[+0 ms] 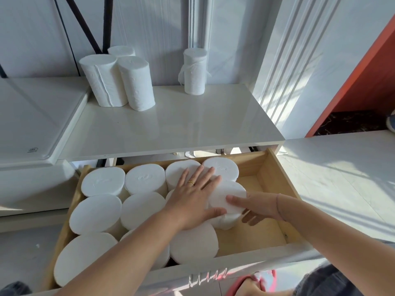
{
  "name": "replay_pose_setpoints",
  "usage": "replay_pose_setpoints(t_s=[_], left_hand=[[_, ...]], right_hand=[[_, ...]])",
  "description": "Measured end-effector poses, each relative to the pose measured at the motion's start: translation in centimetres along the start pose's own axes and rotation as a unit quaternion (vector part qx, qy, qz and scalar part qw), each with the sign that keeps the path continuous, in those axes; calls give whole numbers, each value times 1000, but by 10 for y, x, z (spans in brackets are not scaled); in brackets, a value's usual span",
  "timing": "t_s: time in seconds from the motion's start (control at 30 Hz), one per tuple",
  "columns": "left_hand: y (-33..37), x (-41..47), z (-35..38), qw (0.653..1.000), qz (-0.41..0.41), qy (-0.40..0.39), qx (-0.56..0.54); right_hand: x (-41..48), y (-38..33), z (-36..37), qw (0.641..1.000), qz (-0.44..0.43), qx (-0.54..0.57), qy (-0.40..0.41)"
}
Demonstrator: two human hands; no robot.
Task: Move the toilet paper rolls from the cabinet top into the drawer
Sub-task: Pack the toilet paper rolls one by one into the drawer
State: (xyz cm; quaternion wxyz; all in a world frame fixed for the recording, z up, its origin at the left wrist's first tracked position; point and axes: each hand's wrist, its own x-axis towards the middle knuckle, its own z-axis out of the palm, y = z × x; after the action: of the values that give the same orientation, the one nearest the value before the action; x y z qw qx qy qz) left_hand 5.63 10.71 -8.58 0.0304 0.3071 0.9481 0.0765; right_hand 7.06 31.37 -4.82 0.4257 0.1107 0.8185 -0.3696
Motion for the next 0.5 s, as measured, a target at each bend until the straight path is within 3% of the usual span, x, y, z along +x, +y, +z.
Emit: replay_pose_setpoints(t_s=[0.03,0.1,0.17,0.23,0.33,0.5], left_hand=[[-2,-1,-1,1000,1,1,-9],[-13,-6,-5,1000,-8,20,-22],[-31,-11,-13,997,-40,60,-19],[-55,-14,-24,992,-87,96,-5],[-89,-15,-38,982,-149,113,7],[-124,-9,-45,972,-200,121,14]], right_hand=[[-4,-6,-5,992,6,-124,39],[-13,-27,-19,920,-2,-354,166],[-18,-58,-31,864,-61,-411,285],[-9,-96,-38,874,-165,-318,329],[25,-159,-35,888,-321,-145,296],[97,-252,-31,896,-344,37,280]])
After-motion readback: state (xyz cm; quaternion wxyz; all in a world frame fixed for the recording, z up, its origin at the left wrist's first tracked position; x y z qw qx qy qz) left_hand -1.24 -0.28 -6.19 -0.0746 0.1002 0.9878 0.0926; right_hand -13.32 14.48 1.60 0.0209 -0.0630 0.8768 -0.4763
